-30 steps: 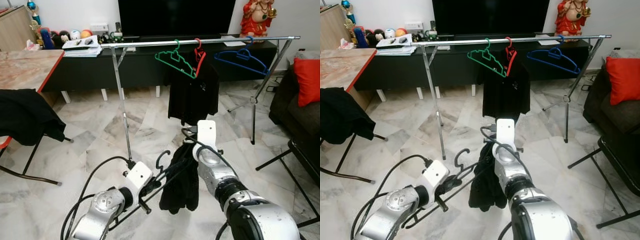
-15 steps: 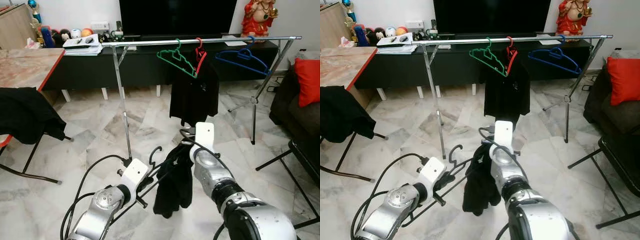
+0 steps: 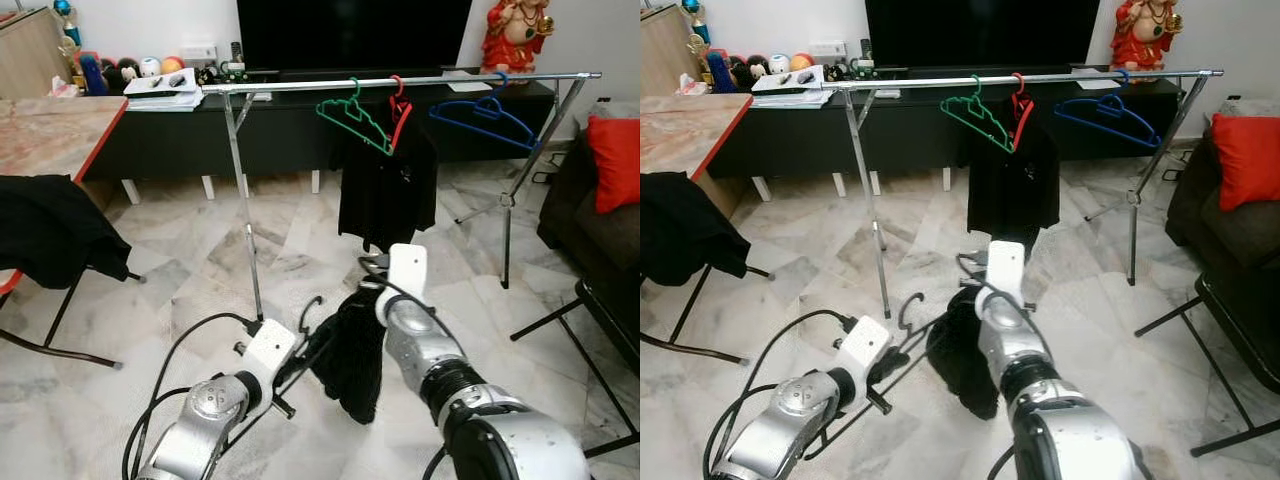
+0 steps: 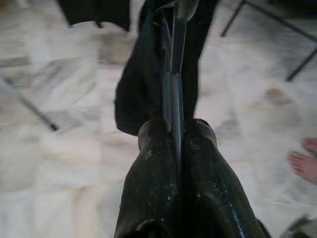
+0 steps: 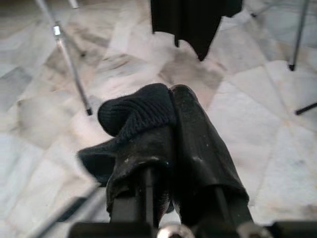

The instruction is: Hang hanger

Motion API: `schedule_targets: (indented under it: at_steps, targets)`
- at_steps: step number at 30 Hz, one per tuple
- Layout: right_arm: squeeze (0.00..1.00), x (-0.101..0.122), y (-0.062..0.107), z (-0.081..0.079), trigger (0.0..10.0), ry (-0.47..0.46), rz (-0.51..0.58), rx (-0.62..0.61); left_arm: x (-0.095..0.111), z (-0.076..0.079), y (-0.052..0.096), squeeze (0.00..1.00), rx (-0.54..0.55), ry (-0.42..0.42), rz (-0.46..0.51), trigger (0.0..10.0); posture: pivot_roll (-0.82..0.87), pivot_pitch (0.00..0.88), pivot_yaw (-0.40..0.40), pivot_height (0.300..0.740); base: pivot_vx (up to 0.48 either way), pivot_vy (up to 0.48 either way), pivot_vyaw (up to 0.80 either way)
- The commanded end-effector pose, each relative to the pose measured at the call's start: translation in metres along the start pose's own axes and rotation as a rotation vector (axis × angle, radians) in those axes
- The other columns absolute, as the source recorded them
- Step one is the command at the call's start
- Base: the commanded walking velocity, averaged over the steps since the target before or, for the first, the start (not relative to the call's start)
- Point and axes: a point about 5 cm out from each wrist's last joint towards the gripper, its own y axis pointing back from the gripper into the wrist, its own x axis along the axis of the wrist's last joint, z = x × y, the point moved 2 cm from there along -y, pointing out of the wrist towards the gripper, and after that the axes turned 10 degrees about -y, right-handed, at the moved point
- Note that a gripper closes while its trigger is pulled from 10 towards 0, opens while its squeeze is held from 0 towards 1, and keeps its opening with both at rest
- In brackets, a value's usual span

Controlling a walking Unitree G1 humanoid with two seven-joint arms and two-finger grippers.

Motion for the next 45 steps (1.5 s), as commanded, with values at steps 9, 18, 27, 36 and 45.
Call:
schedule_targets:
  at_steps: [9, 18, 27, 36, 45]
  targets:
    - [0.0, 0.015, -0.002, 0.009, 10.0, 0.021, 0.039, -0.033, 0.003, 0.036, 0.015, 0.0, -0.297, -0.085, 0.036, 10.0, 0.12, 0.052, -0.055, 0.74, 0.0, 0.0, 0.0]
    - [0.0, 0.017, -0.002, 0.011, 10.0, 0.002, 0.045, -0.042, 0.005, 0.003, -0.001, 0.0, -0.022, -0.065, 0.012, 10.0, 0.11, 0.053, -0.054, 0.74, 0.0, 0.0, 0.0]
    - [0.0, 0.014, -0.002, 0.013, 10.0, -0.008, 0.038, -0.051, 0.004, -0.002, 0.001, 0.0, 0.01, -0.062, -0.002, 10.0, 0.11, 0.053, -0.053, 0.74, 0.0, 0.0, 0.0]
    - [0.0, 0.015, -0.002, 0.015, 10.0, -0.025, 0.041, -0.057, 0.002, -0.004, -0.001, 0.0, 0.032, -0.054, -0.015, 10.0, 0.11, 0.053, -0.057, 0.74, 0.0, 0.0, 0.0]
    - [0.0, 0.019, -0.002, 0.014, 10.0, -0.042, 0.052, -0.054, 0.002, -0.001, -0.001, 0.0, 0.014, -0.065, -0.017, 10.0, 0.11, 0.052, -0.058, 0.74, 0.0, 0.0, 0.0]
